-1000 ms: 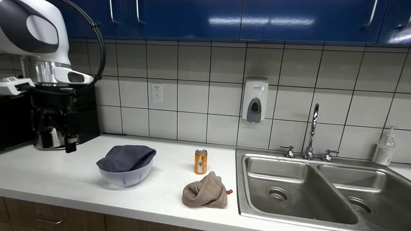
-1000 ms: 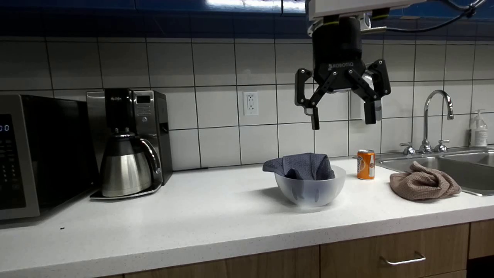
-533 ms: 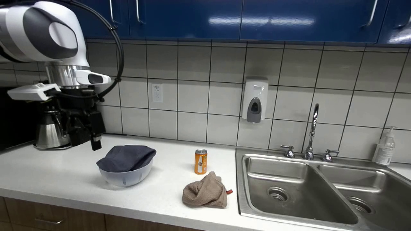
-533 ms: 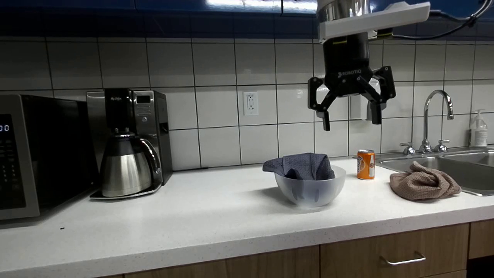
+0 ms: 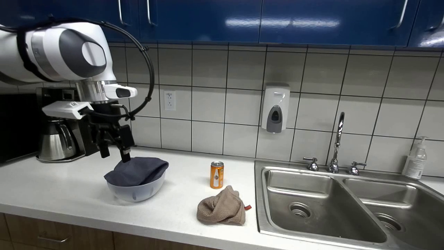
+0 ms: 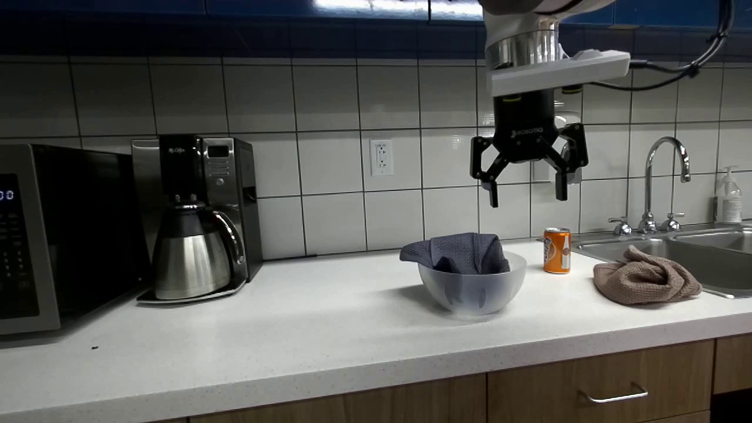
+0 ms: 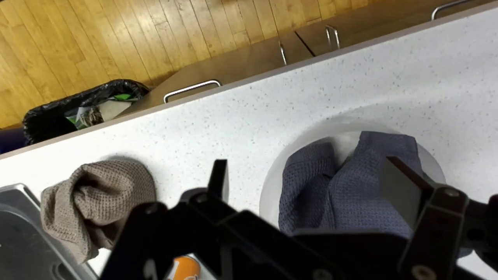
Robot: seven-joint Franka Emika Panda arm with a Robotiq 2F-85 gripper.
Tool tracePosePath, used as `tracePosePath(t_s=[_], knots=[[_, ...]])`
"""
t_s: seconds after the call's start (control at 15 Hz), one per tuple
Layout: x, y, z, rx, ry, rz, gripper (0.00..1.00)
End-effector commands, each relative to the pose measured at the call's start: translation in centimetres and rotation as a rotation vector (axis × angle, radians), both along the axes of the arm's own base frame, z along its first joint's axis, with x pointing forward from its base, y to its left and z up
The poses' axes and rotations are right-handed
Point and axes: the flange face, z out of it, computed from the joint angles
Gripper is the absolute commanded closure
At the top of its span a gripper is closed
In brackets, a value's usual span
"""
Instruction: Remove the towel from the bowl, then place it on the counter
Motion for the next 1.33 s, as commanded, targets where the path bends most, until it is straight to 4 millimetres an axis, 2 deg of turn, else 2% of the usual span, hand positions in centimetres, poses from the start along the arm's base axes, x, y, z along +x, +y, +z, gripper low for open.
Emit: tracePosePath(t_s=[0.0,0.67,1.27], knots=[[2.9,-0.4,-0.7,0.001,-0.037,-0.036,0.00],[8.1,-1.6,-4.8,0.046,-0.111,-0.096,0.00],[10.0,-1.6,-9.1,0.104,-0.159,-0.105,0.00]])
